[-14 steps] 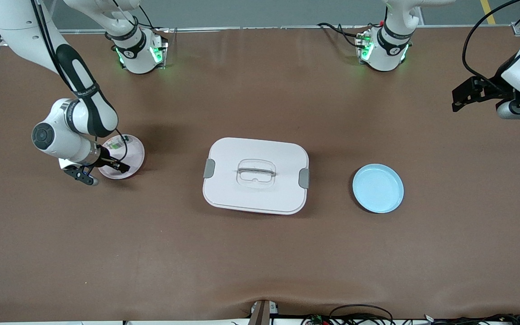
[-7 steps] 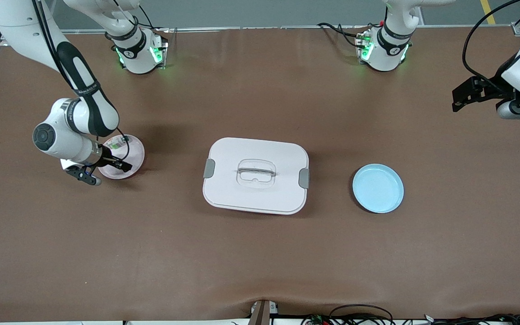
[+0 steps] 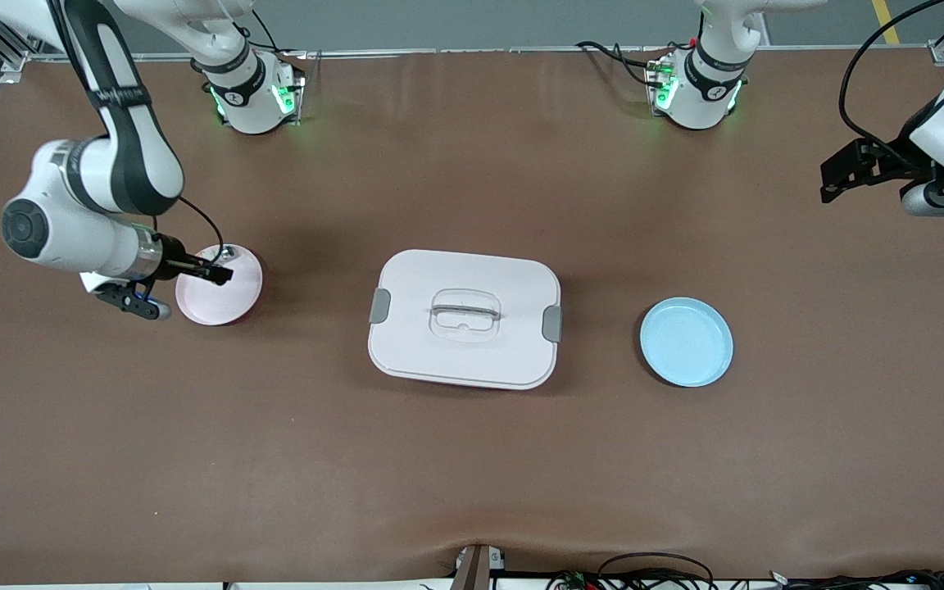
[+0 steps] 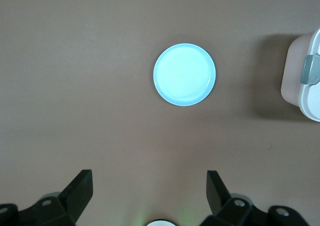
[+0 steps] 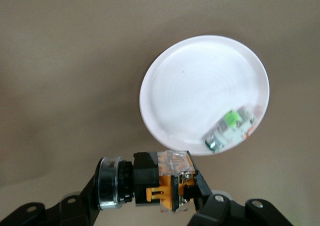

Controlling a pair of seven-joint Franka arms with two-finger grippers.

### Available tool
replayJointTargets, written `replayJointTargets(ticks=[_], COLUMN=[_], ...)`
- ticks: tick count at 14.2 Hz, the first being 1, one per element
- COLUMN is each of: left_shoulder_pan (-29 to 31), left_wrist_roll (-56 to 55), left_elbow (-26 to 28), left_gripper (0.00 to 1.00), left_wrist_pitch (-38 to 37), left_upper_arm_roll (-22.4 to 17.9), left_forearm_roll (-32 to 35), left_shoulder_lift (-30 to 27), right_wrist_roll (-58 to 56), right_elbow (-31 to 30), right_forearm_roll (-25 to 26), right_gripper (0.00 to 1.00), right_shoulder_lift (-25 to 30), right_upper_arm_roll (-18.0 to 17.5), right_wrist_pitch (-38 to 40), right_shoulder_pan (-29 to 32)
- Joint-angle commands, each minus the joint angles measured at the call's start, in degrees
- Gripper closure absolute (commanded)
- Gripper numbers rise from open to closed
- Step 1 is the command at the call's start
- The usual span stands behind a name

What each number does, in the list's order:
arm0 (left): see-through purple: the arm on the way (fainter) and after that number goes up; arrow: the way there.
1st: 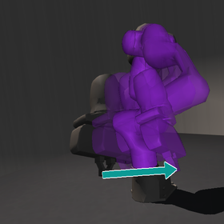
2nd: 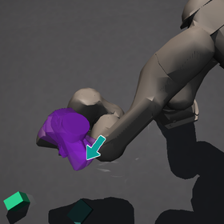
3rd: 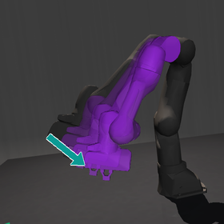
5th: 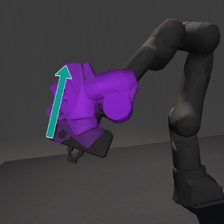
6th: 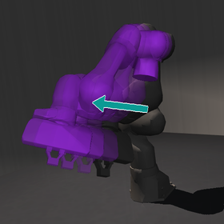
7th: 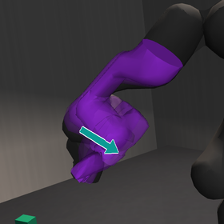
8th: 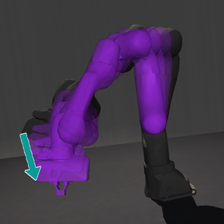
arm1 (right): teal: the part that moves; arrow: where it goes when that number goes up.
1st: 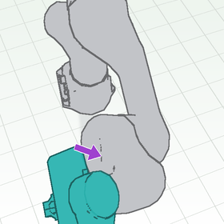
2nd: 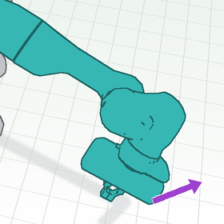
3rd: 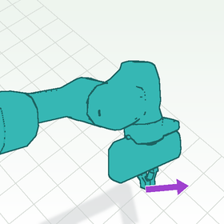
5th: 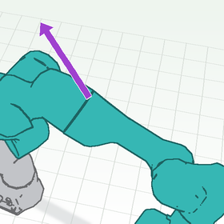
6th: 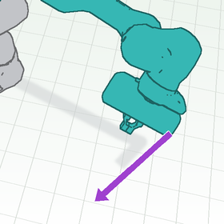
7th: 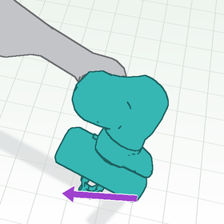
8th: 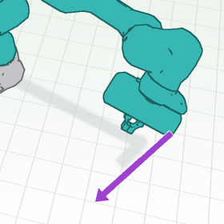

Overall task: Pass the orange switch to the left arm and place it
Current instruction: 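Lift the switch with the right gripper and carry it over the box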

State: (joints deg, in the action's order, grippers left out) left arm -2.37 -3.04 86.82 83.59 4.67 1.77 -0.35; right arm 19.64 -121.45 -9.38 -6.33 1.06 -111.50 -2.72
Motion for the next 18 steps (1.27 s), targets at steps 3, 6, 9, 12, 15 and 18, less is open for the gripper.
replayJointTargets(ticks=[3, 6, 9, 12, 15, 18], left_shoulder_pan=[-0.2, -0.2, -0.2, -0.3, -0.2, -0.2], left_wrist_roll=[-0.6, -0.6, -0.6, -0.7, -0.7, -0.7], left_elbow=[-0.3, -0.2, -0.2, -0.1, -0.1, 0.1], left_gripper=[0.00, 0.00, 0.00, 0.00, 0.00, 0.00], left_wrist_pitch=[-1.1, -1.1, -1.1, -1.1, -1.1, -1.1], left_upper_arm_roll=[0.3, 0.3, 0.3, 0.6, 0.8, 0.8], left_forearm_roll=[-1.0, -1.0, -1.0, -1.0, -1.0, -1.0], left_shoulder_lift=[-0.4, -0.4, -0.3, -0.3, -0.3, -0.3], right_wrist_roll=[18.8, 29.9, 44.0, 52.7, 57.5, 60.3], right_elbow=[16.9, 22.1, 26.6, 32.9, 36.5, 38.0], right_forearm_roll=[1.7, -1.2, -9.1, -15.2, -17.3, -21.6], right_gripper=[0.76, 0.76, 0.76, 0.76, 0.77, 0.77], right_shoulder_lift=[-0.3, -1.4, -4.5, -9.6, -13.3, -15.3], right_upper_arm_roll=[-0.2, -0.2, -0.2, -0.1, -0.1, -0.1], right_wrist_pitch=[19.1, 22.5, 21.6, 19.1, 15.6, 9.8], right_shoulder_pan=[-9.5, -15.6, -21.7, -26.3, -28.7, -30.8])
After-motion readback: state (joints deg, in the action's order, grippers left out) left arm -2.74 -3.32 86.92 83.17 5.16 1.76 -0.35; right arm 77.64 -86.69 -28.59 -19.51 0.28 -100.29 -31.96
